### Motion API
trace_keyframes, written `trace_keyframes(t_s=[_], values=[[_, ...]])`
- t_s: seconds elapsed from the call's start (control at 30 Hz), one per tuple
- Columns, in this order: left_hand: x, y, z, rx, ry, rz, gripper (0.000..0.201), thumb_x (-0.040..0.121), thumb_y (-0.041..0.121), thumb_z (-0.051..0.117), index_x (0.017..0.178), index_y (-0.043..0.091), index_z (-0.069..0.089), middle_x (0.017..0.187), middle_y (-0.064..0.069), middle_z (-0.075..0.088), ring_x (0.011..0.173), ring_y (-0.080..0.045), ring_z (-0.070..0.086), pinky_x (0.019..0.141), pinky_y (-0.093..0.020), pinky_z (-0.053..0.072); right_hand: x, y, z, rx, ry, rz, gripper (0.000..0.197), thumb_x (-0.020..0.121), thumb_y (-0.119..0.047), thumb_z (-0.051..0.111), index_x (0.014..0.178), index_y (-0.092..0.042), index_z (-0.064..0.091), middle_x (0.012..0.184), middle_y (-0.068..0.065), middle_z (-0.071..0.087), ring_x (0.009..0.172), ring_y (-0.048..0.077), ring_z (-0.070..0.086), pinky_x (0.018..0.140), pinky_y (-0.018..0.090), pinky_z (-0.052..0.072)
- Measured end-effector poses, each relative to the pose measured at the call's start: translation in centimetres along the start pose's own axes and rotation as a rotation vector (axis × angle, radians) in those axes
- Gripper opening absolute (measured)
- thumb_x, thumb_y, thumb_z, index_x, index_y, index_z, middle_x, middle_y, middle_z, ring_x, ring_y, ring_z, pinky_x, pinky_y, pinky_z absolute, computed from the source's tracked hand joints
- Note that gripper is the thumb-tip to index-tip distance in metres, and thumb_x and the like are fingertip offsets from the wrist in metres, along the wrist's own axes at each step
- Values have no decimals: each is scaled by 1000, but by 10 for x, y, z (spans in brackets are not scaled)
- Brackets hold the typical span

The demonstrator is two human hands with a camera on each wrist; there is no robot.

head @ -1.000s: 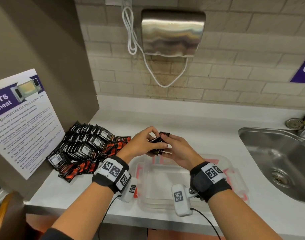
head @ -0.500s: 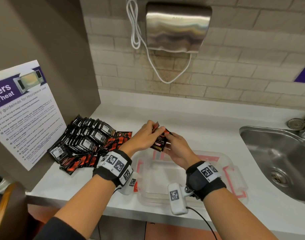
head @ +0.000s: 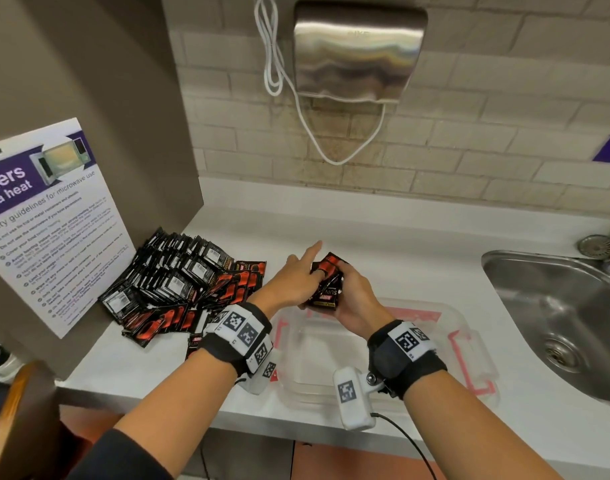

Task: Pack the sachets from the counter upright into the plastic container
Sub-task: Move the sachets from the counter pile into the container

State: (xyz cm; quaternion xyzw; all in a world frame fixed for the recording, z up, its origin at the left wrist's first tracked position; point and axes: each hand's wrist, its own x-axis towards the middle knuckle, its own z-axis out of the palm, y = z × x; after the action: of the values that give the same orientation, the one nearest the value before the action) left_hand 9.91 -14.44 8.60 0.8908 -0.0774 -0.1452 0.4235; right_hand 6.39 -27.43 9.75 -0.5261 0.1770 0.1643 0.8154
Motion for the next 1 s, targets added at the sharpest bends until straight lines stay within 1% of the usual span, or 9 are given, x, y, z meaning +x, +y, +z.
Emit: trace_keyframes(t_s=[0.07, 0.2, 0.3, 0.37, 0.43, 0.53, 0.63, 0.77, 1.0], values=[[-1, 0, 1, 76, 6, 74, 55, 106, 36, 36, 154, 52, 14, 124, -10, 42, 85, -22, 62, 63, -26, 52, 0, -1, -1, -18, -26, 5, 35, 106, -34, 39, 116, -11, 64, 95, 14, 75, 85, 30, 73, 71, 44, 60], [-3, 2, -7, 189, 72, 136, 51, 105, 41, 38, 150, 57, 20, 116, -4, 40, 86, -15, 55, 71, -25, 47, 1, -4, -7, -89, -68, -17, 24, 101, -12, 50, 123, -7, 60, 100, 14, 72, 87, 29, 71, 71, 42, 58], [-7, 5, -20, 139, 79, 237, 56, 102, 34, 49, 152, 49, 27, 137, -1, 33, 123, -22, 50, 105, -38, 45, 1, -8, -13, -99, -80, -25, 22, 99, -8, 49, 119, -8, 59, 101, 16, 71, 87, 33, 69, 74, 46, 56], [-10, 7, -26, 188, -18, 349, 80, 88, 33, 64, 156, 43, 22, 159, 10, 17, 149, -17, 17, 119, -36, 25, 2, -8, -15, -150, -92, -30, 26, 98, -6, 48, 122, -6, 59, 105, 19, 70, 88, 36, 68, 73, 47, 56], [-11, 9, -26, 363, -125, 424, 110, 73, 42, 77, 160, 37, 10, 166, 14, 0, 152, -7, -5, 121, -31, 8, 3, -9, -17, -195, -107, -24, 28, 96, -4, 46, 121, -5, 59, 106, 21, 69, 89, 36, 67, 73, 46, 56], [-10, 13, -15, 591, -153, 455, 128, 66, 59, 84, 161, 25, 4, 166, 6, 11, 153, -13, 3, 124, -32, 10, 3, -8, -18, -197, -141, -17, 26, 94, -4, 48, 116, -6, 61, 93, 16, 70, 83, 30, 70, 68, 41, 56], [-10, 15, -3, 592, -90, 441, 120, 65, 59, 86, 158, 22, 19, 139, 6, 37, 129, -15, 38, 106, -37, 42, 4, -5, -20, -110, -203, 4, 27, 97, -10, 49, 118, -7, 64, 99, 16, 72, 91, 30, 73, 78, 48, 60], [-10, 16, 2, 595, -15, 451, 109, 56, 66, 86, 144, 21, 38, 122, 8, 39, 107, -13, 49, 88, -38, 52, 1, -3, -25, 4, -308, 74, 32, 97, -14, 48, 125, -10, 64, 113, 20, 68, 104, 39, 67, 95, 67, 49], [-13, 20, 7, 642, 3, 500, 110, 59, 69, 82, 146, 26, 30, 122, 5, 39, 93, -20, 58, 78, -37, 53, 0, 6, -35, -104, -334, 13, 35, 92, 7, 50, 122, -8, 57, 100, 19, 69, 87, 30, 71, 72, 42, 59]])
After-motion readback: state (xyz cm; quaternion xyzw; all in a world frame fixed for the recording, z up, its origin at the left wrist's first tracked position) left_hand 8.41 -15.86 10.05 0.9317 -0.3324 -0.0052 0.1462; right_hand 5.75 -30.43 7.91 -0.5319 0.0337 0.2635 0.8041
